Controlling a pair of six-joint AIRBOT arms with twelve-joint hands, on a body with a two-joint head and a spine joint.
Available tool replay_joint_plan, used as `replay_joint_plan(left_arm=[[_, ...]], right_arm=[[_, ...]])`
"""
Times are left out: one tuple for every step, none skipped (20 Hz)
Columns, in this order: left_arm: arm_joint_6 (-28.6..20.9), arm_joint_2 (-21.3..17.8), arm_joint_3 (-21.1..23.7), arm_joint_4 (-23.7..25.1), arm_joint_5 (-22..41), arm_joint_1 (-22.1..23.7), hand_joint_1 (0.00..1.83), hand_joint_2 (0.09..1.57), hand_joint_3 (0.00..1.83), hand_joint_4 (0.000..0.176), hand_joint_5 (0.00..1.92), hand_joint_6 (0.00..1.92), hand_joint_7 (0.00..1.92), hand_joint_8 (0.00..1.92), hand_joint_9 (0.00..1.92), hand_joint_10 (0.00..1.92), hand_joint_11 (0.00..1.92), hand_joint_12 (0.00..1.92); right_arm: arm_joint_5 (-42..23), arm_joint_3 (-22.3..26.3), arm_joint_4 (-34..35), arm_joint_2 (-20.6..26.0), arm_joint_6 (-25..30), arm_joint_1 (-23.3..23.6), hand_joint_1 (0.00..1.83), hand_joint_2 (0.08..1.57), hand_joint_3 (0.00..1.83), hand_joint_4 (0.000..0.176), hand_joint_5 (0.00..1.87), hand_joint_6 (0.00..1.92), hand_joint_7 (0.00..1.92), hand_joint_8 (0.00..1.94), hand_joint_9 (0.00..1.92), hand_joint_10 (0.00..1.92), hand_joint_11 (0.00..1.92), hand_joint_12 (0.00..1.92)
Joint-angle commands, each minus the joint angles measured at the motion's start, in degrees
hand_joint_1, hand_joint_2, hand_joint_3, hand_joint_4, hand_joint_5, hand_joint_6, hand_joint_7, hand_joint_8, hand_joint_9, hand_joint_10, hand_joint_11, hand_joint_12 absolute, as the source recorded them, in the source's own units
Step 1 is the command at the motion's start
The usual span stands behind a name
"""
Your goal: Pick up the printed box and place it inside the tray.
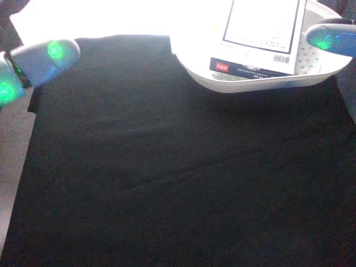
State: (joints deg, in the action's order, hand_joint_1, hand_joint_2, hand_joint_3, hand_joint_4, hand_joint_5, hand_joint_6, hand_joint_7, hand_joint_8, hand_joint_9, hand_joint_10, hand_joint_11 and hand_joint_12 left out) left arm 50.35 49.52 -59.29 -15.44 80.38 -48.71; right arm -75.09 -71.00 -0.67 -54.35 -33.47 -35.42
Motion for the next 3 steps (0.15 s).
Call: replay_joint_plan(left_arm=[[0.5, -0.9, 0.3, 0.0, 9.6, 0.0, 0.00, 0.89, 0.00, 0.176, 0.00, 0.00, 0.00, 0.00, 0.00, 0.00, 0.00, 0.00], [1.2, -1.5, 1.0, -0.5, 11.2, -0.5, 0.00, 0.89, 0.00, 0.176, 0.00, 0.00, 0.00, 0.00, 0.00, 0.00, 0.00, 0.00], [1.8, -2.1, 1.6, -1.0, 13.0, -1.2, 0.00, 0.87, 0.00, 0.176, 0.00, 0.00, 0.00, 0.00, 0.00, 0.00, 0.00, 0.00]], right_arm=[[-8.8, 0.2, 1.4, 0.6, 0.4, 0.3, 0.50, 0.84, 0.00, 0.176, 0.00, 0.00, 0.00, 0.00, 0.00, 0.00, 0.00, 0.10], [-9.5, 0.6, 1.4, 0.7, 0.4, -0.1, 0.56, 0.79, 0.00, 0.176, 0.00, 0.00, 0.00, 0.00, 0.00, 0.00, 0.00, 0.02], [-10.3, 0.9, 1.4, 0.7, 0.4, -0.5, 0.46, 0.74, 0.00, 0.176, 0.00, 0.00, 0.00, 0.00, 0.00, 0.00, 0.00, 0.00]])
